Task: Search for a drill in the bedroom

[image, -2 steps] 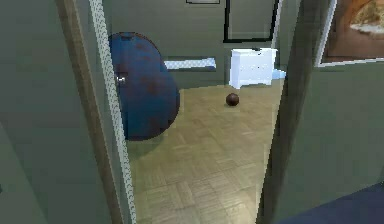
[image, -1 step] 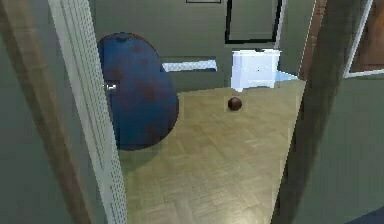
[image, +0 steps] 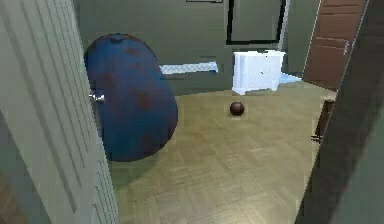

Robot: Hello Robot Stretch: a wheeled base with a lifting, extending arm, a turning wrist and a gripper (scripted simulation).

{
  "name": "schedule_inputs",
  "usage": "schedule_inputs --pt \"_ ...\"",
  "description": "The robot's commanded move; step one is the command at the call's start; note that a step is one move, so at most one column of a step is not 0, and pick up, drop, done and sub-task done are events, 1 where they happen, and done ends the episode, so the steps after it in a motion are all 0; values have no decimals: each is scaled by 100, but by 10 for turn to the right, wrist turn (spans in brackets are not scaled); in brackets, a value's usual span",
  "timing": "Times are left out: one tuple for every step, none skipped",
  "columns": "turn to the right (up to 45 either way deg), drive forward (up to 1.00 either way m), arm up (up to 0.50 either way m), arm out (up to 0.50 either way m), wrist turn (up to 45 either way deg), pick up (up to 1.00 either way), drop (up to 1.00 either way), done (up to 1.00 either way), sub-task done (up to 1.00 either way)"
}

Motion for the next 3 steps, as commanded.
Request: schedule_inputs --pt "420 0 0 0 0 0 0 0 0" --pt "0 35 0 0 0 0 0 0 0" --pt "-420 0 0 0 0 0 0 0 0"
